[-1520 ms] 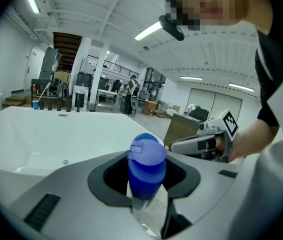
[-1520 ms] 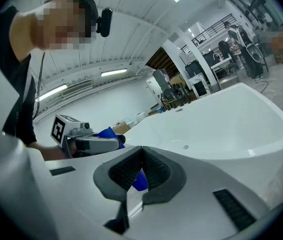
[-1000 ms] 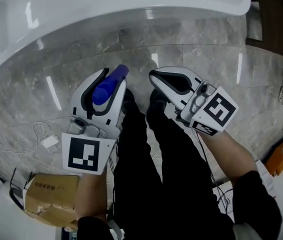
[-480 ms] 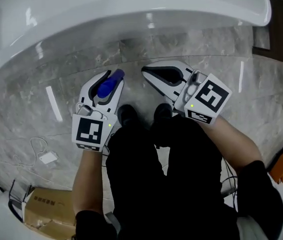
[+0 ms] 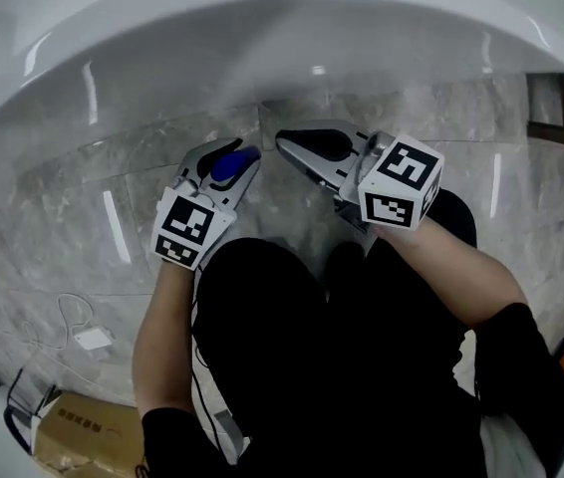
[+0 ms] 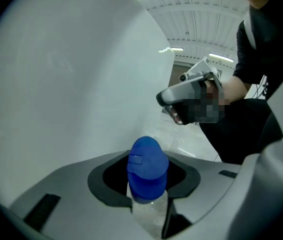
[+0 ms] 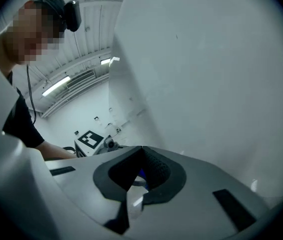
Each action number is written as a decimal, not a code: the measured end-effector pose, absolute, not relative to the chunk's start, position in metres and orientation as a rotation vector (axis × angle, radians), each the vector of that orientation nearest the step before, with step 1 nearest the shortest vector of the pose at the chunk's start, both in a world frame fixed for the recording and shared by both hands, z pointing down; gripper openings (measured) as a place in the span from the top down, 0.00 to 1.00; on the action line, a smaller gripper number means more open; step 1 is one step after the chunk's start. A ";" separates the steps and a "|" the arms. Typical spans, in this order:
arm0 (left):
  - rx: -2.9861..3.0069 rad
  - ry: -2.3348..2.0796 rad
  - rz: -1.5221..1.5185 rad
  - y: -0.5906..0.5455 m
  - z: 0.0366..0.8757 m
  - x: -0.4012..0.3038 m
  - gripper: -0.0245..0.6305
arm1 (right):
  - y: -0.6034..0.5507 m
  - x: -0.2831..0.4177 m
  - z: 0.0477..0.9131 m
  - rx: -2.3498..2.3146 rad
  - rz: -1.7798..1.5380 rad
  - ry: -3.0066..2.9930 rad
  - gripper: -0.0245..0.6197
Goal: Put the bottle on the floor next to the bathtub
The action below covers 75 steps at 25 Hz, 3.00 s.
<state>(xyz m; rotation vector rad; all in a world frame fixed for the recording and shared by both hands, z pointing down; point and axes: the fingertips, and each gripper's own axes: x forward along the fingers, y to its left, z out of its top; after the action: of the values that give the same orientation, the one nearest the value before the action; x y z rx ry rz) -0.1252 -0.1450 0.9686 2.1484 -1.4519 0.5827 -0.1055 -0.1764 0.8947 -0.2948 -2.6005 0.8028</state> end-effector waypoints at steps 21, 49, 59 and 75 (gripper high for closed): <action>2.006 -1.387 0.878 -0.159 1.105 -0.124 0.73 | -0.183 -0.073 0.921 -0.316 0.598 -2.567 0.92; 2.041 -1.545 0.581 -0.154 1.035 -0.134 0.57 | -0.192 -0.088 0.920 -0.339 0.601 -2.581 0.92; 2.016 -1.552 0.407 -0.133 0.855 -0.110 0.88 | -0.144 -0.060 0.812 -0.461 0.661 -2.576 0.92; 2.005 -1.573 0.161 -0.155 0.668 -0.053 0.88 | -0.190 0.020 0.703 -0.190 0.606 -2.595 0.92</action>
<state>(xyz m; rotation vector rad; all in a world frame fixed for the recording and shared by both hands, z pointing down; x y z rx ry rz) -0.0534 -0.1545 0.6678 2.0054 -1.5732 0.1607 0.0201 -0.1903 0.7026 -0.1902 -2.5947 0.6055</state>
